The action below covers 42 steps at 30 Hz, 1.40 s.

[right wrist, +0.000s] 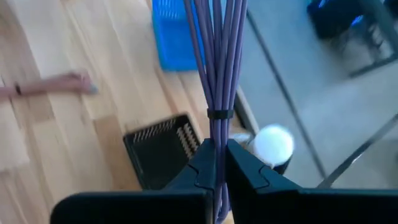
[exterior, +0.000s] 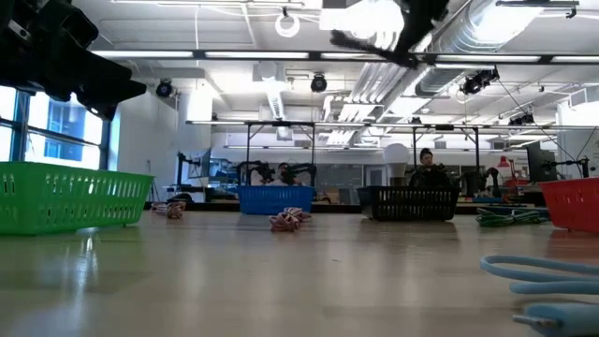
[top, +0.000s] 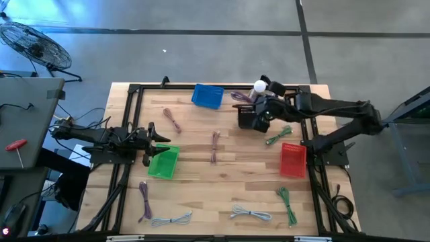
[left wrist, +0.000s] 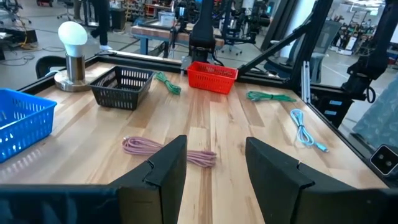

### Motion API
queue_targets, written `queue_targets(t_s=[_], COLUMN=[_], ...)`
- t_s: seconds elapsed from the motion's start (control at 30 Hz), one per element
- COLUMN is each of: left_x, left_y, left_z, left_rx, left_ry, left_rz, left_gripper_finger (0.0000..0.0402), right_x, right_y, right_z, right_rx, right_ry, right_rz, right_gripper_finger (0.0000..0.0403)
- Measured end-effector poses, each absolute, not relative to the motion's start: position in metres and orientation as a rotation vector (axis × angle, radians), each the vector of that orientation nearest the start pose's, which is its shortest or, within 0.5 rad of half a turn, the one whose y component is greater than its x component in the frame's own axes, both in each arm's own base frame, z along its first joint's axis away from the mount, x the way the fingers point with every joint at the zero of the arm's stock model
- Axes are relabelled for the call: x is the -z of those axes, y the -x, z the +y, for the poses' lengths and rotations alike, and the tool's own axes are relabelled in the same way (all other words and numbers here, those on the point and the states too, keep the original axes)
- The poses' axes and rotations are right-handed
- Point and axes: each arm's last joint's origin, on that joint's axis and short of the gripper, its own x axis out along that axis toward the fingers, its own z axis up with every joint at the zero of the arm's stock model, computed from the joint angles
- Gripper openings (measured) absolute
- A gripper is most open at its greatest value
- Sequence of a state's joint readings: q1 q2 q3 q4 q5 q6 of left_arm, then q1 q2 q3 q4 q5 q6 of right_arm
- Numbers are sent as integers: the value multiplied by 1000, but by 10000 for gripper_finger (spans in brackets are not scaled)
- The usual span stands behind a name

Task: Pick & Place USB Port
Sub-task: Put the right violet charger cable into the black bin

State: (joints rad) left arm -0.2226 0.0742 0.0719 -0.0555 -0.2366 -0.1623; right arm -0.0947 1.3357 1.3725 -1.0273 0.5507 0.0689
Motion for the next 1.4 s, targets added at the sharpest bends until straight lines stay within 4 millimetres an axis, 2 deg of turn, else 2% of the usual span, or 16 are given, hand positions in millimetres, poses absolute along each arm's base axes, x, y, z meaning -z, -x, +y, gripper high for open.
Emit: queue_targets(t_s=[0.23,0.43,0.8,1.4], left_x=[-177,-177,-177,-174], left_y=[-97,-97,-97,-96], left_z=[-15,-15,-14,-14], left_rx=[-27,-27,-54,-65], left_ry=[148,148,147,140], left_rz=[54,54,53,77], left_gripper_finger=[162,162,162,162], right_x=[-292,-255,-222,-184], right_y=[-246,-242,-234,-215], right_z=[-56,-67,-81,-96], right_rx=[544,497,487,516], right_ry=[101,52,-5,-89], right_rz=[1047,1069,1070,1083], right_gripper_finger=[6,6,6,6])
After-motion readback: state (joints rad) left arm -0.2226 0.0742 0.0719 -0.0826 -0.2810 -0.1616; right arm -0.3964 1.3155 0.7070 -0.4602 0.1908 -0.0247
